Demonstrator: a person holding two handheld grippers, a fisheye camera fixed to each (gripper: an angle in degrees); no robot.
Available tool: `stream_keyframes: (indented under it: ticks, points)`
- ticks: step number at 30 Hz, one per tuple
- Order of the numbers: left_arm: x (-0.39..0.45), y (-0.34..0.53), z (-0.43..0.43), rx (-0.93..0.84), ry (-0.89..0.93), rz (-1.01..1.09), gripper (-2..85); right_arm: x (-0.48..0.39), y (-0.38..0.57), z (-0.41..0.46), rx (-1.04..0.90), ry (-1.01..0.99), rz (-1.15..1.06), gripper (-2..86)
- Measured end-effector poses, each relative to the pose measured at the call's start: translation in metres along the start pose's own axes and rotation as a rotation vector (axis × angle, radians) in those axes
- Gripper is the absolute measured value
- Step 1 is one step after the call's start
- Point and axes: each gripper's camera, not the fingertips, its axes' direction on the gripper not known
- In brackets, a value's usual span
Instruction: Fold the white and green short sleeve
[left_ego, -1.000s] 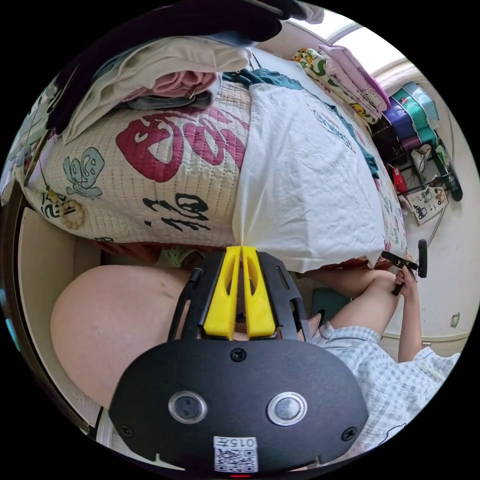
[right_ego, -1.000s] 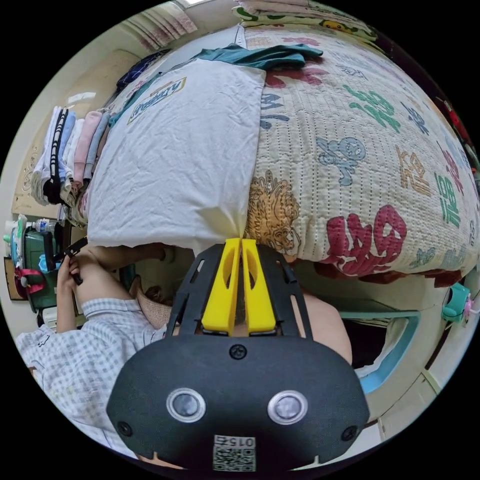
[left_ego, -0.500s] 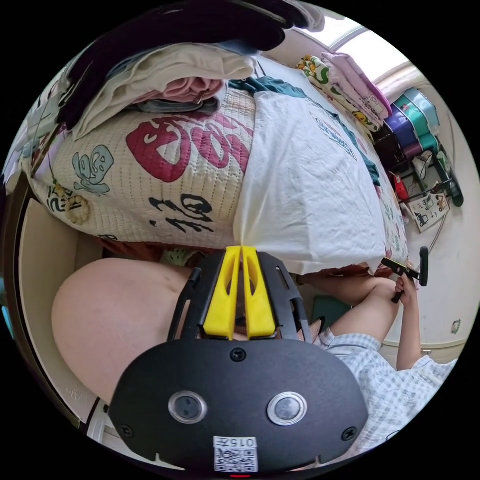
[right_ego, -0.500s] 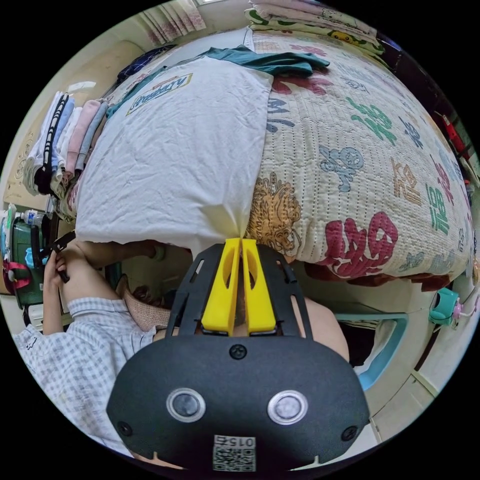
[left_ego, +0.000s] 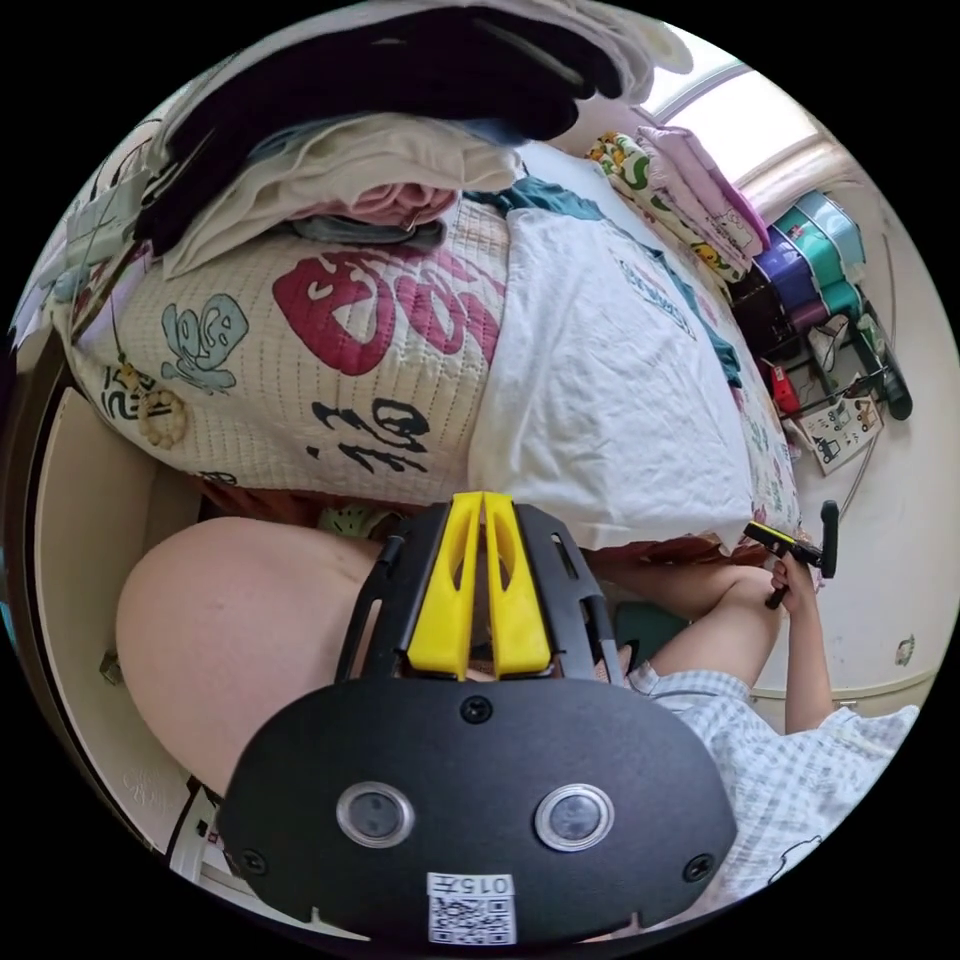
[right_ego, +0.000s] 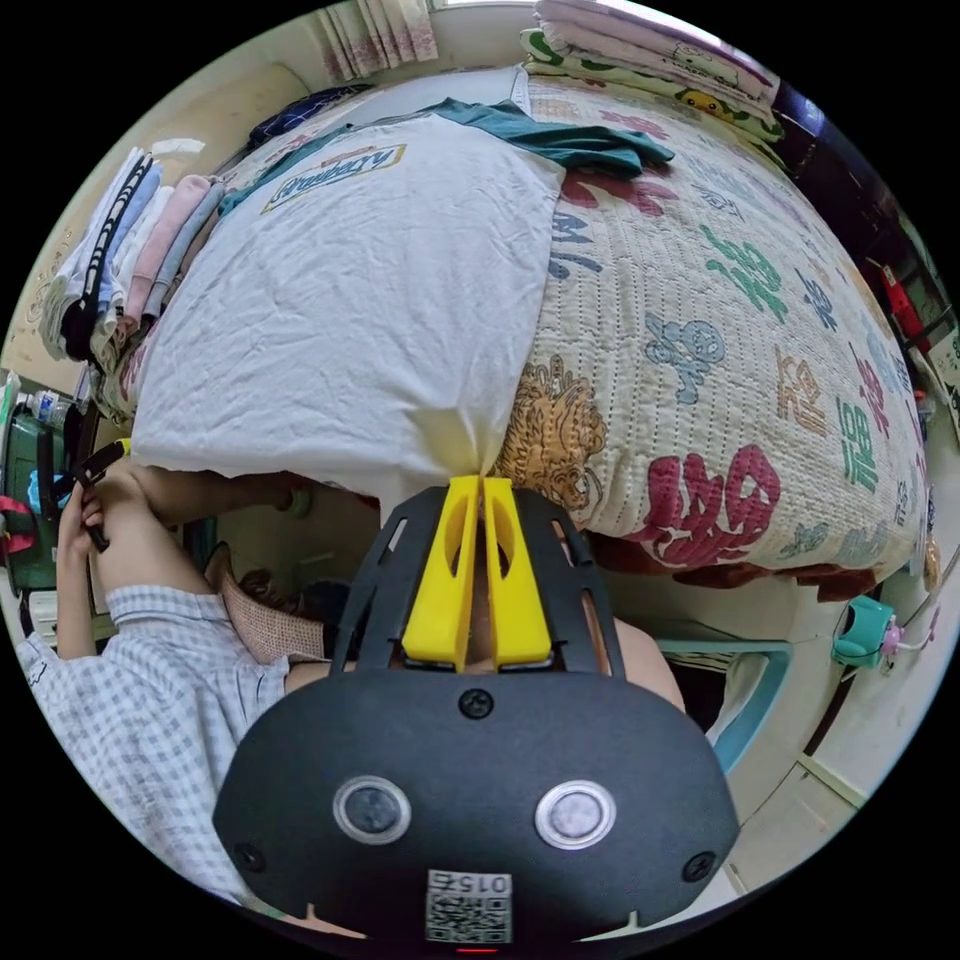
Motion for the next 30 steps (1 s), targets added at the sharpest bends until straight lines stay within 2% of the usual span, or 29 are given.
stream_keyframes:
  ticks: [6, 10, 13, 18, 21, 25, 30]
  points:
    - [0.019, 0.030, -0.037, 0.144, 0.057, 0.040, -0.3, -0.001, 0.007, 0.012, 0.006, -0.049, 0.029, -0.4]
    - [0.036, 0.048, -0.065, 0.251, 0.019, 0.080, -0.5, -0.012, 0.012, 0.018, 0.011, -0.028, 0.017, -0.4]
    - [0.054, 0.069, -0.092, 0.394, 0.005, 0.158, -0.7, -0.020, 0.016, 0.023, 0.017, -0.014, 0.014, -0.3]
    - [0.113, 0.117, -0.136, 0.711, -0.358, 0.320, -0.7, -0.041, 0.019, 0.030, 0.015, 0.046, -0.004, -0.2]
    - [0.130, 0.129, -0.139, 0.780, -0.447, 0.382, -0.4, -0.060, 0.021, 0.034, 0.010, 0.123, -0.039, -0.1]
    - [0.133, 0.122, -0.135, 0.736, -0.416, 0.374, 0.3, -0.080, 0.023, 0.038, 0.008, 0.206, -0.068, -0.1]
    - [0.141, 0.074, -0.117, 0.459, -0.425, 0.420, 0.6, -0.095, 0.024, 0.036, 0.001, 0.247, -0.074, -0.1]
